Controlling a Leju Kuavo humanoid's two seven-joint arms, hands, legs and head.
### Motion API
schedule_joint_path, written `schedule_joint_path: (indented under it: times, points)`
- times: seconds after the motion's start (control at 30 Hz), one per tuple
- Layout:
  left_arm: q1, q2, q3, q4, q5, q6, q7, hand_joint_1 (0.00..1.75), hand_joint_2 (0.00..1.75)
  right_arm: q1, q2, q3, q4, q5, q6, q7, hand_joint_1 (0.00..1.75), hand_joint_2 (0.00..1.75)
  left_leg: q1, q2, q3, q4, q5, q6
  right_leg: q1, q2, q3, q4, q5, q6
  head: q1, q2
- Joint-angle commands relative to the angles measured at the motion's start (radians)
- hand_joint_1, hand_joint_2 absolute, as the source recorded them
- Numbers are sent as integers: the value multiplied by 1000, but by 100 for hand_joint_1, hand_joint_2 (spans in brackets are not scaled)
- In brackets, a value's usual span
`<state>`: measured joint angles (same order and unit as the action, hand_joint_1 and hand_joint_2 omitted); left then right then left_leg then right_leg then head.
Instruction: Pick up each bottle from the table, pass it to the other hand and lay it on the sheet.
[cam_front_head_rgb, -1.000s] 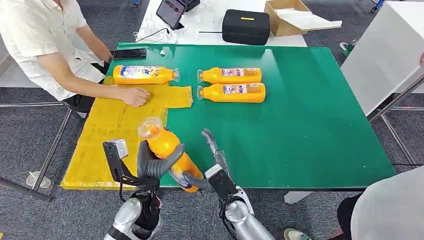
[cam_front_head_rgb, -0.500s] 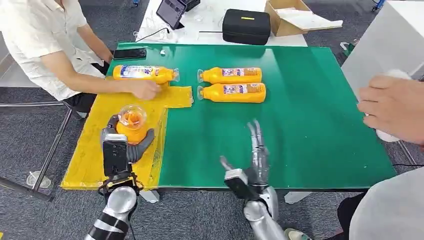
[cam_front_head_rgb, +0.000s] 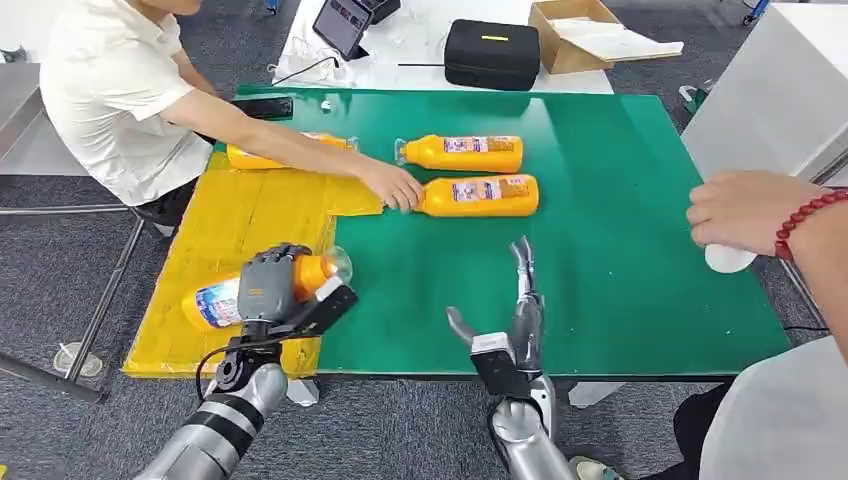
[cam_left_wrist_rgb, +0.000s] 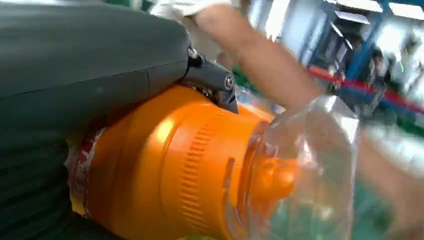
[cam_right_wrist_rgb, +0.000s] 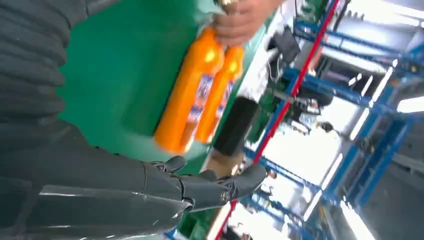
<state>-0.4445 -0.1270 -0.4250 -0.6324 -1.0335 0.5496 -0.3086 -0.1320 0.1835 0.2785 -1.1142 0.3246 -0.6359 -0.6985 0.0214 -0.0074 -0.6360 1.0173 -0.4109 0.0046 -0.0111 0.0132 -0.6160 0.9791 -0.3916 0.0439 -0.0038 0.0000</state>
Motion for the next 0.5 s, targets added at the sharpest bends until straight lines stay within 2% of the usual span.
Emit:
schedule_joint_path:
  times: [0.03, 0.17, 0.2, 0.23, 0.27, 0.3, 0.33, 0.37, 0.5]
  points:
    - [-105, 28, -93, 241, -22, -32, -9, 175, 175, -73, -28, 71, 156, -12, 5, 0, 0, 175, 0, 2, 5, -1, -2, 1, 0, 0, 4, 0, -2, -2, 0, 0]
    - [-104, 28, -81, 242, 3, -72, -46, 173, 175, -72, -32, 81, 167, -18, 7, 0, 0, 175, 0, 2, 4, -1, -1, 1, 0, 0, 4, 0, -1, -1, 0, 0]
    - [-104, 30, -87, 242, 0, -80, -62, 75, 175, -73, -31, 86, 174, -21, 12, 0, 0, 175, 0, 2, 4, -1, -1, 1, 0, 1, 3, 0, -1, -1, 0, 0]
    - [-106, 31, -91, 250, 0, -108, -68, 54, 175, -72, -32, 92, 177, -27, 9, 0, 0, 175, -1, 2, 5, -1, -1, 1, 0, 1, 4, 0, -1, -2, 0, 0]
    - [-105, 30, -94, 256, 0, -124, -69, 12, 175, -71, -32, 94, 182, -27, 10, 0, 0, 175, 0, 2, 4, -1, -1, 0, 0, 1, 3, 0, -1, -2, 0, 0]
    - [-106, 27, -85, 255, 17, -164, -79, 0, 175, -72, -32, 98, 187, -35, 8, 0, 0, 175, 0, 2, 4, -1, -1, 0, 0, 0, 3, 0, -1, -2, 0, 0]
    - [-103, 21, -75, 257, 35, -204, -80, 0, 175, -71, -33, 101, 189, -42, 3, 0, 0, 175, -1, 2, 7, -1, -2, 1, 0, 0, 6, 0, -2, -3, 0, 0]
    - [-99, 22, -89, 250, 28, -236, -80, 0, 175, -70, -37, 108, 187, -51, 0, 0, 0, 175, 0, 2, 3, -1, -1, 1, 0, 0, 3, 0, -1, -2, 0, 0]
    - [-111, 23, -102, 261, 34, -335, -71, 0, 175, -78, -38, 117, 194, -62, 0, 0, 0, 175, 0, 1, 3, -1, -1, 0, 0, 0, 2, 0, -1, -1, 0, 0]
